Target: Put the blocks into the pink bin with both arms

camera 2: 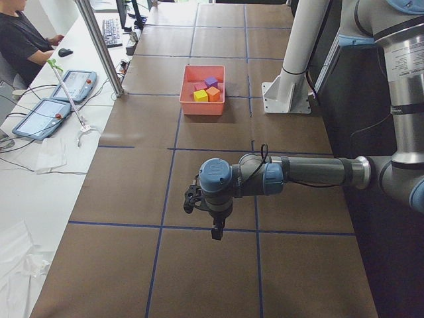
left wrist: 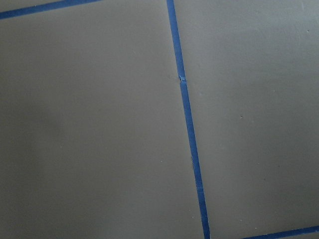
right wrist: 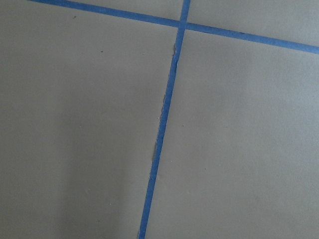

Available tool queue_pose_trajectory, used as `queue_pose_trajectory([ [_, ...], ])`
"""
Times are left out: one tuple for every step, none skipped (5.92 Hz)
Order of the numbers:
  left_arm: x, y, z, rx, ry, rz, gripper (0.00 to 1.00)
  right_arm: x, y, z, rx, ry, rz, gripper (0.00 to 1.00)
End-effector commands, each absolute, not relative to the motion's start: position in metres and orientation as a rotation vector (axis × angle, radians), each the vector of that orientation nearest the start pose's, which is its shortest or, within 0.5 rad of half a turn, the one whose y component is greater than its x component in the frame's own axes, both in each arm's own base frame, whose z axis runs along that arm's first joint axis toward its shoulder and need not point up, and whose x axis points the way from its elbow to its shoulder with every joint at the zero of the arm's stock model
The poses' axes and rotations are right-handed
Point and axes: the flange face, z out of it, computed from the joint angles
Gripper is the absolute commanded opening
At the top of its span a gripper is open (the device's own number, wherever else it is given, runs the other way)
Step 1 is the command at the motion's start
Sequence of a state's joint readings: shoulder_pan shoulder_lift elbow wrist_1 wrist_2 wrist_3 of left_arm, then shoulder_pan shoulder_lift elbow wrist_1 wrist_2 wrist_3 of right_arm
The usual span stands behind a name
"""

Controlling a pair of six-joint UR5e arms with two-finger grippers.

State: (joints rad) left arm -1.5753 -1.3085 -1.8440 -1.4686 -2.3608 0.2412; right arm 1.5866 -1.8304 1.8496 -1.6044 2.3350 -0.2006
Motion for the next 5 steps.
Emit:
queue_pose_trajectory([
  [-0.063, -0.378, 0.65, 0.013, 0.793, 0.192, 1.0, 0.07, -0.382, 0.633, 0.089, -0.761, -0.18, 1.0],
  [-0.064, -0.374, 0.668, -0.023, 0.794, 0.174, 1.0, 0.071, -0.386, 0.629, 0.098, -0.753, -0.184, 1.0],
  [-0.065, -0.372, 0.658, -0.008, 0.785, 0.181, 1.0, 0.069, -0.388, 0.619, 0.112, -0.754, -0.19, 1.0],
  [-0.064, -0.373, 0.656, -0.007, 0.792, 0.18, 1.0, 0.064, -0.406, 0.604, 0.142, -0.75, -0.222, 1.0],
  [-0.064, -0.373, 0.645, 0.012, 0.795, 0.188, 1.0, 0.053, -0.415, 0.591, 0.15, -0.751, -0.239, 1.0],
])
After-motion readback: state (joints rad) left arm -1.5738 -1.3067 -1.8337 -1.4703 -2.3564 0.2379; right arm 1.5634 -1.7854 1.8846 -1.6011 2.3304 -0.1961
